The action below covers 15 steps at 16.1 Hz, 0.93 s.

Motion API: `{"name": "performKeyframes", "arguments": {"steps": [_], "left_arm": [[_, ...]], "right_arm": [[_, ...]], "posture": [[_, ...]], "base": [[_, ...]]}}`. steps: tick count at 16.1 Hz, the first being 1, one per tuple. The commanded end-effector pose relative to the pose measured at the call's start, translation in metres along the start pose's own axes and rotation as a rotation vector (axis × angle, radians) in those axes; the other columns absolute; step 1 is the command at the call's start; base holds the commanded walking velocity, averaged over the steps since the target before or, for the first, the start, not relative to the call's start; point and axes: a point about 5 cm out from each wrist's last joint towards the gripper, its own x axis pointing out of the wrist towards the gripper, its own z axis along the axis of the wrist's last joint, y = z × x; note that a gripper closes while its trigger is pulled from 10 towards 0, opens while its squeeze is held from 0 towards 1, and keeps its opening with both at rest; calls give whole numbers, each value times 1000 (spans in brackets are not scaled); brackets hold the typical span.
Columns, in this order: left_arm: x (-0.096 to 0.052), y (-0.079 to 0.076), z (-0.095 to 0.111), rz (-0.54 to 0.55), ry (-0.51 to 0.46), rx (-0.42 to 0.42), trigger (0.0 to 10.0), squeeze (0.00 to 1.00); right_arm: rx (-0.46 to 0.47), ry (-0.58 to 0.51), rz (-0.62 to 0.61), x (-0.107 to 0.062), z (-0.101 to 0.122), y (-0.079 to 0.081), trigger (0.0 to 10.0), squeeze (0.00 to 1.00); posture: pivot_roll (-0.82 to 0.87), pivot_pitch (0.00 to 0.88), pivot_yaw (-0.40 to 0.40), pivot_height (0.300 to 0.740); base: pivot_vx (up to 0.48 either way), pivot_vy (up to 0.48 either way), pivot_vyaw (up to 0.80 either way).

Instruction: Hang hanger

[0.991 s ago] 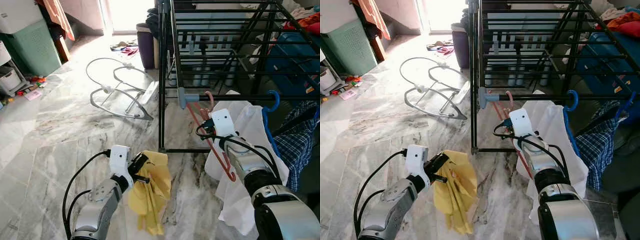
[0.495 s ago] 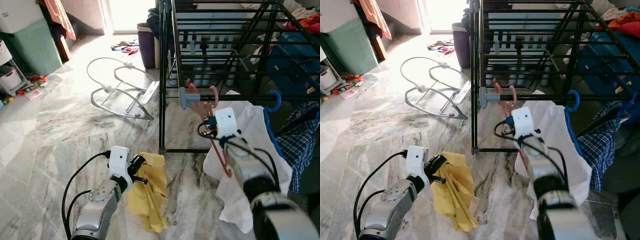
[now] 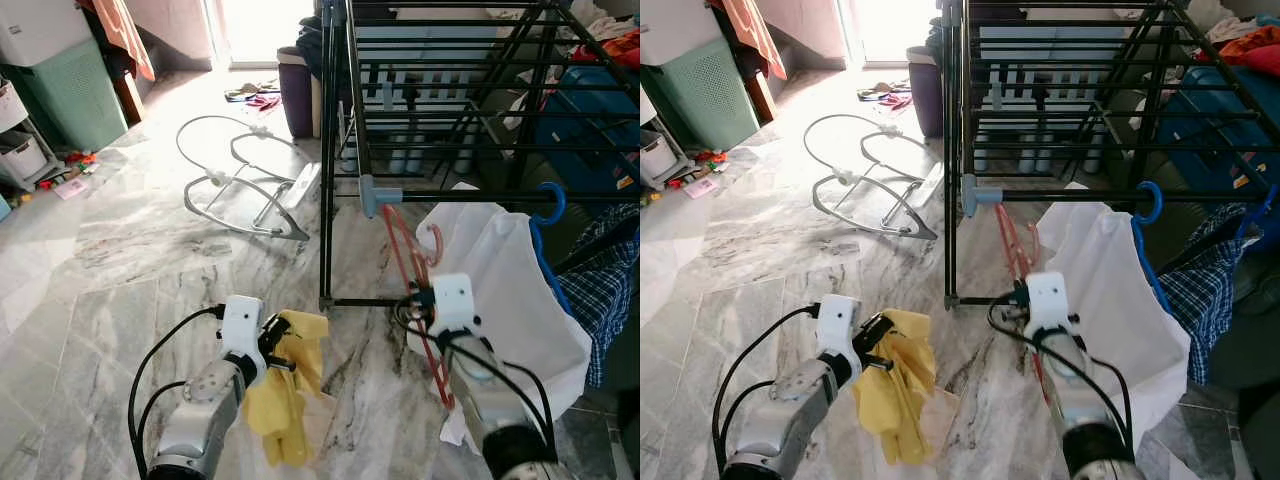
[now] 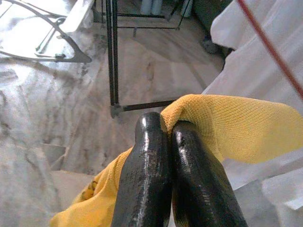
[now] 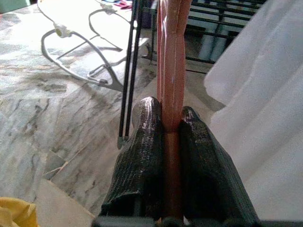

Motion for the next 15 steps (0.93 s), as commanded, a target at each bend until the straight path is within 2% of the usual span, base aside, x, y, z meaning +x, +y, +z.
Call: {"name": "performKeyframes", "arguments": {"steps": [1,4,15], "left_arm": [[1,-1,5,2,-28,34,10000,0],[3,0,2,22,-19,46,10000,0],[5,0,-1,44,-18,58,10000,0]], "right_arm": [[-2,-50,-3,0,8,2,10000,0],[-5,-14,28,-7,-4,12,10000,0],[-2,-5,69,-2,0,17,10000,0]], "posture": [[-124,0,8,740],[-121,0,3,740],[-113,0,-7,740]], "base": [[0,0,0],[0,0,0],[-286,0,0]]}}
